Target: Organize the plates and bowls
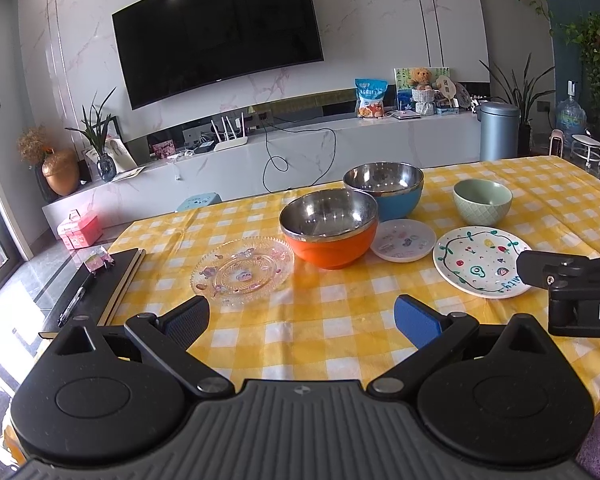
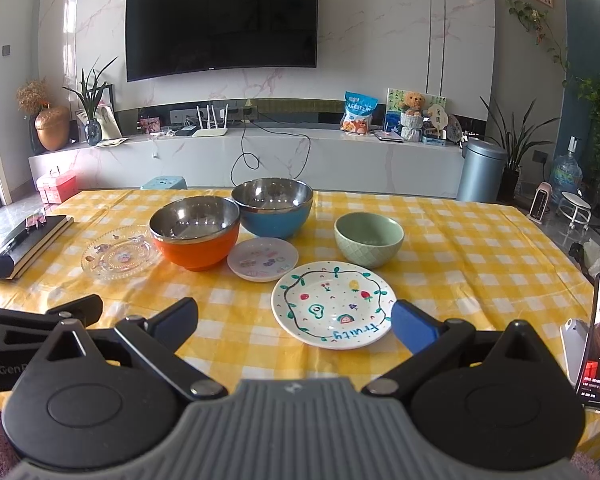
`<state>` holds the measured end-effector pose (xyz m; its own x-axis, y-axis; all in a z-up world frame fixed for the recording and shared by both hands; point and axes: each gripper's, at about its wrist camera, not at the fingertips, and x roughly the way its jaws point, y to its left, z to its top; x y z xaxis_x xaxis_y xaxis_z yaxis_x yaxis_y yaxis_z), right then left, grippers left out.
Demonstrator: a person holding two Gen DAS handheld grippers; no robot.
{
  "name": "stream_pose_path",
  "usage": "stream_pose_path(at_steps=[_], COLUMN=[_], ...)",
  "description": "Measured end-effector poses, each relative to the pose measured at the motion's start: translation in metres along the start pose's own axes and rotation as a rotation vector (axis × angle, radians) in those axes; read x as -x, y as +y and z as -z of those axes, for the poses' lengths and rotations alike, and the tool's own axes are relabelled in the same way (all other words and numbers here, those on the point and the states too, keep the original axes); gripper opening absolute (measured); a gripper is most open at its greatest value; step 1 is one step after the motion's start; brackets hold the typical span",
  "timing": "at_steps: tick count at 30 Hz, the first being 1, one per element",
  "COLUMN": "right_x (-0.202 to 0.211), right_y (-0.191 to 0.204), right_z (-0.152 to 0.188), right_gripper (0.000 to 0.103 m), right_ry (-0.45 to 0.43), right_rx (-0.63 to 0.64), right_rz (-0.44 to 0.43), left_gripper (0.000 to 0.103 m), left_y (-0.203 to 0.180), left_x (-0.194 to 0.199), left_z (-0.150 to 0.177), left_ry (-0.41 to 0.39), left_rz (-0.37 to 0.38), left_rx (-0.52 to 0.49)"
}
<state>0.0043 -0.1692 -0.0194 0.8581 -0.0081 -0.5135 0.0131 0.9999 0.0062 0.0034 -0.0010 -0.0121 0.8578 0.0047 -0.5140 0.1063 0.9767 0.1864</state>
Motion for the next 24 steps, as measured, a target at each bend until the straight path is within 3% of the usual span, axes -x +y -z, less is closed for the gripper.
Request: stream_pose_path(at_steps=[24], right_x=[-0.0021], right_y=[-0.0013], right_z=[0.0022], right_gripper=[0.101], right_ry=[0.006], right_rx=[-0.001], right_rz=[-0.002], left_gripper=[0.103], left_y=[-0.0001], left_x=[-0.0013], left_z=[-0.0001], left_ry=[0.024], left_rz=[-0.001], left_rx=[0.004])
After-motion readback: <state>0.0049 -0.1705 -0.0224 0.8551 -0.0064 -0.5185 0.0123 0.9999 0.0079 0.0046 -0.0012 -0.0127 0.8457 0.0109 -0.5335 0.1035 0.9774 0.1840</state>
